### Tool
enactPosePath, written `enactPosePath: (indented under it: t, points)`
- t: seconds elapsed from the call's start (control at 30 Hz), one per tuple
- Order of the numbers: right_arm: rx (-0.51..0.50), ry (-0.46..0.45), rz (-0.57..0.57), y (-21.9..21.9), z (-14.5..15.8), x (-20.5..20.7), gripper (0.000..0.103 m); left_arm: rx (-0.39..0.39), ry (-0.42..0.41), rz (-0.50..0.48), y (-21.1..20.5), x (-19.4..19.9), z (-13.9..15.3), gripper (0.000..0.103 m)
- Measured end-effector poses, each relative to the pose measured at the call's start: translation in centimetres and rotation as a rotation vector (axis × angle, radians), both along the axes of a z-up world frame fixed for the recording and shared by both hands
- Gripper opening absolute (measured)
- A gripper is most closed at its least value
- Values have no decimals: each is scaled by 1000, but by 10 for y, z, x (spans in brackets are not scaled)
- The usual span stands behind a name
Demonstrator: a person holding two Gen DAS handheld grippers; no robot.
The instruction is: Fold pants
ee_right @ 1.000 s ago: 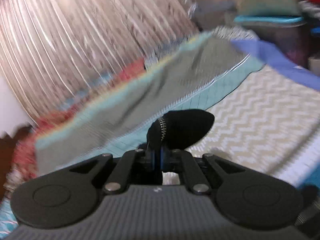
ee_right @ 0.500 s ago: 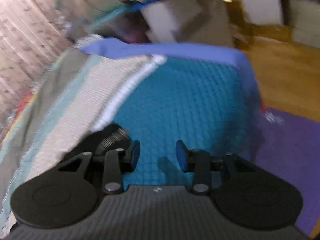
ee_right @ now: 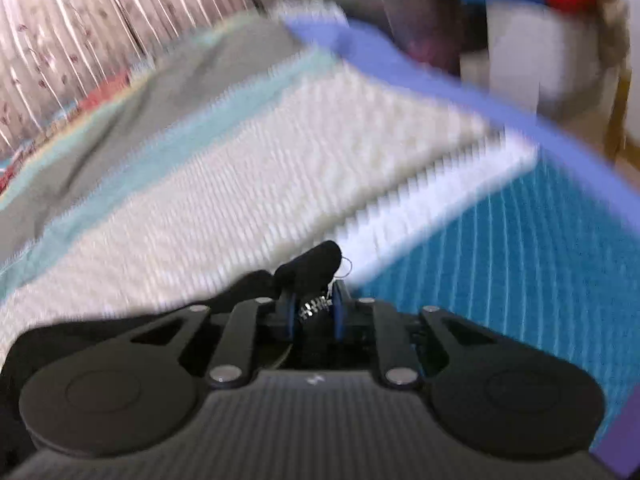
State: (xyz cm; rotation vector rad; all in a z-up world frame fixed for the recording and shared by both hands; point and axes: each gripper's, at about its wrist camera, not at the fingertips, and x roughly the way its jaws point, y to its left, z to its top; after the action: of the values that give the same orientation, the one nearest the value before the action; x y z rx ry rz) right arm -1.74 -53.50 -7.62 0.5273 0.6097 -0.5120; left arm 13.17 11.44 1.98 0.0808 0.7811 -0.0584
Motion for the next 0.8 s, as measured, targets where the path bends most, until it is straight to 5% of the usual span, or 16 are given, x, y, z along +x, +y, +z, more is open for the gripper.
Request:
enactPosePath:
  t: [0.03, 0.13, 0.2, 0.23, 0.27, 0.47, 0.53, 0.6, 0.67, 0.8]
  points:
    - [-32, -23, -10, 12, 13, -27, 20, 33, 30, -4, -7, 15, -12, 94]
    - [-89, -101, -36, -1, 36, -16, 20, 83, 153, -11, -16, 46, -57, 84]
    - [-127, -107, -35, -13, 52, 7, 20, 41, 269, -33, -18, 53, -83, 25]
    - [-142, -103, -36, -6, 63, 10, 20, 29, 257, -39, -19, 51, -84, 22]
    - [-153, -101, -35, -11, 70, 21, 20, 58, 231, -31, -22, 49, -79, 0]
    - [-214, -208, -53, -15, 122, 83, 20, -6, -73, 229, 25, 66, 5, 2]
    - [-226, -230, -84, -14, 119, 109, 25, -29, -94, 302, 39, 80, 16, 2]
    - [-269, -177, -88, -8, 105, 135, 62, -66, -51, 292, 40, 90, 12, 3]
    - [-338, -46, -108, 2, 85, 149, 66, -49, -5, 210, 28, 88, 2, 9]
    - [-276, -34, -80, 1, 50, 127, 67, -5, 64, 48, 8, 62, -24, 76]
